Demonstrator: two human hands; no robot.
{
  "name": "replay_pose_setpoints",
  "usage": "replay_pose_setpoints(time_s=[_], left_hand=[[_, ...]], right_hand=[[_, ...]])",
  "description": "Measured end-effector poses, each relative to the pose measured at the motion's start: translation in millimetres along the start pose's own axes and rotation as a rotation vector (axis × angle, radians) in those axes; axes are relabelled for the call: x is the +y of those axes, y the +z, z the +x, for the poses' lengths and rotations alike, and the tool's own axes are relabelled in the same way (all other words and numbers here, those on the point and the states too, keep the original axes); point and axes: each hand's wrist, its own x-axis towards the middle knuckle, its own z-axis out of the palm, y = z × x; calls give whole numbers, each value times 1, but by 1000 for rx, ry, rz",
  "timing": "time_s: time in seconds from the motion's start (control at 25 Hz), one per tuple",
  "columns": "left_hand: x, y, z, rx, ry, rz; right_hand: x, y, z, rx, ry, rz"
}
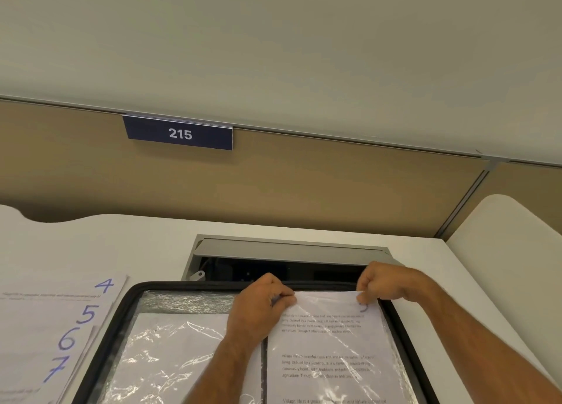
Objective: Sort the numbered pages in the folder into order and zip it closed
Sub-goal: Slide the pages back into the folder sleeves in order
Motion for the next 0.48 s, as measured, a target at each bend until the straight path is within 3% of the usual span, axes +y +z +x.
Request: replay_pose_setpoints(time_s=[0.12, 0.2, 0.32, 0.48], left_hand=[[0, 0, 0, -1, 5, 26], [1, 0, 0, -6, 4, 41], [2, 0, -1, -3, 9, 56], [1, 0, 0, 13, 20, 53]], right_hand=[[-14, 5, -2, 20, -117, -7], [-25, 10, -3, -15, -207, -145], [-34, 21, 2, 52, -225, -409], [-42, 18, 2, 25, -211, -559]])
